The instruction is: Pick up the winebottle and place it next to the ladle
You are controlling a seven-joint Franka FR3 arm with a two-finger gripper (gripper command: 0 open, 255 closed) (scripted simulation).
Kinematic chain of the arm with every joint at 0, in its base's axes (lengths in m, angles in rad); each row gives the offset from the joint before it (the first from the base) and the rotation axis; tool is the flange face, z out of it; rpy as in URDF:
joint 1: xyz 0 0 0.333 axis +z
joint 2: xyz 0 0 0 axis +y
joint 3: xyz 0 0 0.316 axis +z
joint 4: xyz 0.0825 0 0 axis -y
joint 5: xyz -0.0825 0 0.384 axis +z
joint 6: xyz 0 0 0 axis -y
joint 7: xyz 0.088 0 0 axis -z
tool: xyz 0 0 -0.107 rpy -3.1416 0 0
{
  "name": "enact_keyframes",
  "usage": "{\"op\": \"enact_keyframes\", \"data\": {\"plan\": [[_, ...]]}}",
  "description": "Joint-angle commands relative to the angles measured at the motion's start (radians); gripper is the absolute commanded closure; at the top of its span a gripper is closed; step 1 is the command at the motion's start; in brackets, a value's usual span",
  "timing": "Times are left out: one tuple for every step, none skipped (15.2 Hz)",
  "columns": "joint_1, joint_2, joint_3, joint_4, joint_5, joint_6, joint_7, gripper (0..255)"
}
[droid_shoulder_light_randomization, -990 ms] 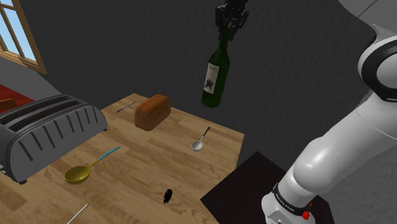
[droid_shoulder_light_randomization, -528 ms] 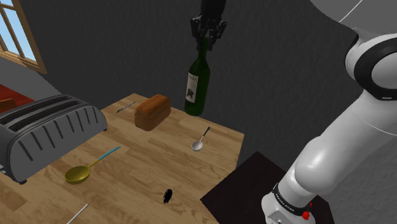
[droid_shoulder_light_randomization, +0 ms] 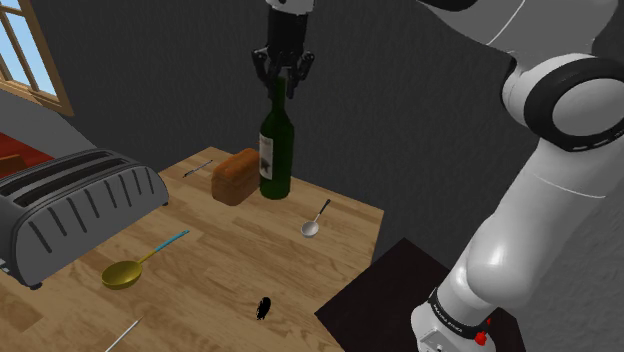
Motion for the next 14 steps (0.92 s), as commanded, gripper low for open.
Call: {"op": "enact_keyframes", "data": {"plan": [[0.022,0.049,0.019,0.021,-0.020,0.022,0.042,255],[0.034,0.075,0.029,0.038,-0.031,0.028,0.062,255],[0.048,0.103,0.037,0.056,-0.043,0.034,0.081,255],[0.062,0.132,0.044,0.077,-0.056,0.038,0.101,255],[0.077,0.163,0.050,0.099,-0.069,0.042,0.119,255],[0.093,0.194,0.056,0.124,-0.083,0.044,0.138,255],[0.109,0.227,0.061,0.152,-0.097,0.045,0.155,255],[0.127,0.261,0.065,0.182,-0.111,0.045,0.172,255],[0.146,0.296,0.068,0.215,-0.126,0.043,0.188,255],[0.166,0.333,0.069,0.252,-0.142,0.039,0.203,255],[0.187,0.372,0.070,0.292,-0.157,0.034,0.217,255],[0.210,0.413,0.070,0.337,-0.172,0.026,0.230,255],[0.234,0.456,0.069,0.388,-0.188,0.016,0.241,255],[0.260,0.504,0.066,0.447,-0.204,0.003,0.250,255]]}}
